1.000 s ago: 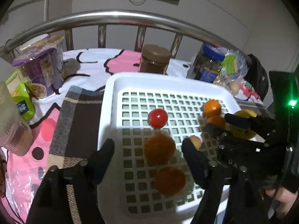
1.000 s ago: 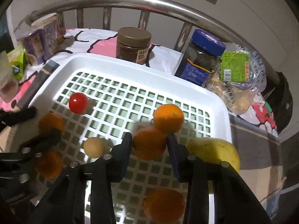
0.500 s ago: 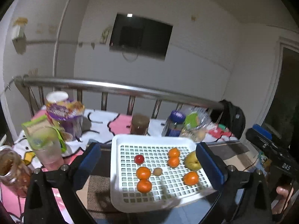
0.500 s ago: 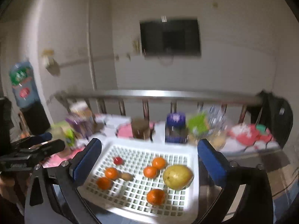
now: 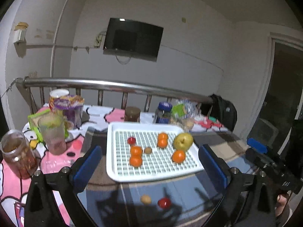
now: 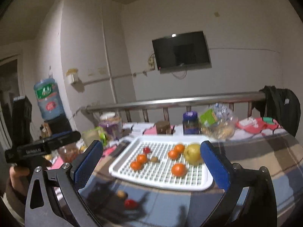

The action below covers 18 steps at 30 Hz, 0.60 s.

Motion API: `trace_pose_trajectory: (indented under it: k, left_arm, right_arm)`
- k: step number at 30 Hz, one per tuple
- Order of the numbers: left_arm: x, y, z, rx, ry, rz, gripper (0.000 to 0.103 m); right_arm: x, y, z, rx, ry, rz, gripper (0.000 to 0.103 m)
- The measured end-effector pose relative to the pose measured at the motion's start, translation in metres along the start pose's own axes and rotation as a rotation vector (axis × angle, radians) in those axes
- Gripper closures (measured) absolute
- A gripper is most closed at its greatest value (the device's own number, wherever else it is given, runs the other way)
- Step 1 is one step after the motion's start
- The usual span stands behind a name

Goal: Organize fruits
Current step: 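Withdraw both grippers from the tray toward the kiwi and red tomato, then grasp the red tomato with the right gripper while the left gripper grasps the kiwi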

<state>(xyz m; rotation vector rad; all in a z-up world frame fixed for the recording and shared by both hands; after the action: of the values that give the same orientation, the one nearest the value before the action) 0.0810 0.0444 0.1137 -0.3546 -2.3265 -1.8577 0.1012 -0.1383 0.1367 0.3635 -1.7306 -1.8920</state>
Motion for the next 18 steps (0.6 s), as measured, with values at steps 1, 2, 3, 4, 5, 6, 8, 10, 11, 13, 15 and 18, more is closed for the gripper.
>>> trace_pose_trajectory:
  k: [1, 2, 3, 4, 5, 6, 8, 10, 11, 13, 15, 18]
  left_arm:
    - [-0.001, -0.007, -0.001, -0.004, 0.002, 0.017, 0.0]
    - [-0.004, -0.016, 0.0, -0.01, 0.006, 0.039, 0.0]
    - [-0.008, -0.024, 0.0, -0.016, 0.009, 0.06, 0.0]
    - [-0.011, -0.032, 0.001, -0.02, 0.011, 0.08, 0.0]
    - [-0.014, -0.042, 0.001, -0.025, 0.014, 0.104, 0.0]
    - [-0.016, -0.049, 0.001, -0.027, 0.017, 0.121, 0.0]
    - [-0.02, -0.063, 0.004, -0.021, 0.023, 0.153, 0.0]
    - [-0.023, -0.076, 0.006, -0.011, 0.029, 0.181, 0.0]
    - [-0.023, -0.082, 0.007, -0.007, 0.032, 0.194, 0.0]
    - [-0.027, -0.093, 0.011, 0.002, 0.04, 0.221, 0.001]
    - [-0.03, -0.102, 0.013, 0.01, 0.043, 0.245, 0.002]
    - [-0.037, -0.115, 0.015, 0.023, 0.042, 0.281, 0.006]
  right_arm:
    - [0.0, -0.009, 0.001, 0.005, -0.002, 0.019, 0.0]
    - [-0.004, -0.021, 0.002, 0.007, -0.002, 0.054, 0.0]
    - [-0.003, -0.031, 0.004, 0.008, 0.001, 0.074, 0.0]
    - [-0.006, -0.042, 0.005, 0.007, 0.004, 0.103, 0.0]
    - [-0.008, -0.053, 0.006, 0.006, 0.007, 0.126, 0.0]
    - [-0.009, -0.06, 0.007, 0.005, 0.01, 0.144, 0.0]
    - [-0.012, -0.076, 0.009, 0.002, 0.015, 0.18, 0.0]
    - [-0.016, -0.092, 0.014, 0.008, 0.025, 0.218, 0.0]
    - [-0.017, -0.096, 0.014, 0.012, 0.025, 0.226, 0.0]
    - [-0.021, -0.109, 0.017, 0.02, 0.028, 0.258, 0.0]
    - [-0.025, -0.122, 0.022, 0.026, 0.044, 0.295, 0.0]
    - [-0.032, -0.141, 0.027, 0.049, 0.05, 0.35, 0.002]
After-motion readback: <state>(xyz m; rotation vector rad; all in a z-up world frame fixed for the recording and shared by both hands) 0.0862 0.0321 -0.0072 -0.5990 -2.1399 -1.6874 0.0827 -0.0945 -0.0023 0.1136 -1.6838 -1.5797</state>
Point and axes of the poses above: each gripper's, at about its wrist camera, not at the fingertips, and x roughly against the way its jaws point, z to its left, y to its top, the point moved 10 cm from there along -x, roughly the way its jaws point, and after that the axes turned 11 degrees about -z, right-handed, at the moved point
